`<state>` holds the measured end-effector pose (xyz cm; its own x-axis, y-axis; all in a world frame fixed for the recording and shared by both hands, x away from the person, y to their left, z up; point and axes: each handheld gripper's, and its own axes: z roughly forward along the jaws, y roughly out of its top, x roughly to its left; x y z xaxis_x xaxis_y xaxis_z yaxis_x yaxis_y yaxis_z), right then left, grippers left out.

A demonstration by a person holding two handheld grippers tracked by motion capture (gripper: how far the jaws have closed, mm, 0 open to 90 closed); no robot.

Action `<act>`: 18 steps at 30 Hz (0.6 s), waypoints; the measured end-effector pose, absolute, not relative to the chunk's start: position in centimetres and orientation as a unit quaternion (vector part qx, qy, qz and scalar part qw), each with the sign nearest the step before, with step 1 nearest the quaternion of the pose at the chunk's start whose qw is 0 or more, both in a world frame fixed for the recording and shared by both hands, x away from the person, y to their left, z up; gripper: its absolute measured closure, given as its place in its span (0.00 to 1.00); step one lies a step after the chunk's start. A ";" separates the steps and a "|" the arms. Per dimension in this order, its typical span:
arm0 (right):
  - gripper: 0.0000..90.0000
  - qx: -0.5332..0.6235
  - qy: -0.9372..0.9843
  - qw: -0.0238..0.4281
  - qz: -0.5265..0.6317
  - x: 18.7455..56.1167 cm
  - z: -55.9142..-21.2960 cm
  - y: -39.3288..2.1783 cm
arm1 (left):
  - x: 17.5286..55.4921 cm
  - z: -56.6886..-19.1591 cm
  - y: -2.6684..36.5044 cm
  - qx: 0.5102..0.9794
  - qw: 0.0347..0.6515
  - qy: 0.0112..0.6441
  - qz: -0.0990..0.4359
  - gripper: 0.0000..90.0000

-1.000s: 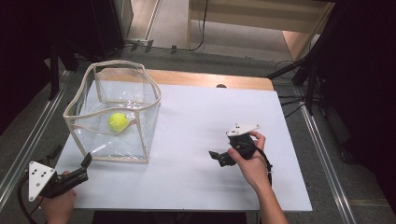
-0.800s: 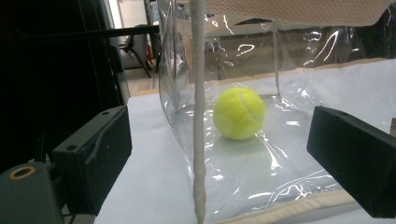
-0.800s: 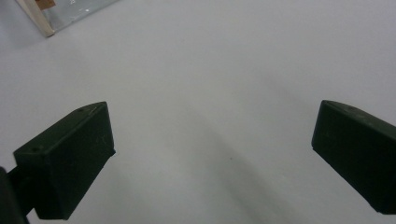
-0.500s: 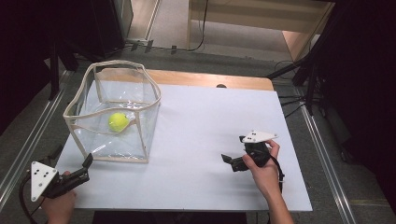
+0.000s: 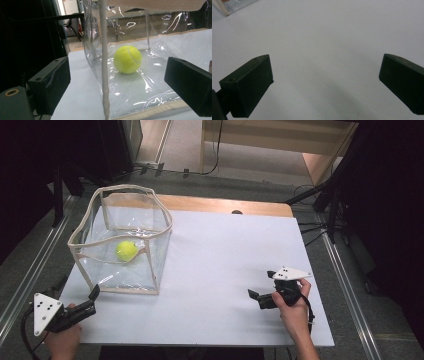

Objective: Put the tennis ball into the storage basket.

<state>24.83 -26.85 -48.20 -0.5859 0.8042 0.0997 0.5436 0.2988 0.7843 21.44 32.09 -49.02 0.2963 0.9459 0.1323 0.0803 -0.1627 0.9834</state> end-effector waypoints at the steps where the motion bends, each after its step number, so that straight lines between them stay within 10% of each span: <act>1: 0.00 0.429 0.789 0.160 0.411 24.7 -48.3 -27.1 | 21.4 -49.0 32.1 0.629 0.502 0.408 0.431 0.08; 18: 0.00 0.464 0.749 0.183 0.435 22.6 -49.7 -31.1 | 21.4 -49.0 32.0 0.630 0.502 0.406 0.431 0.08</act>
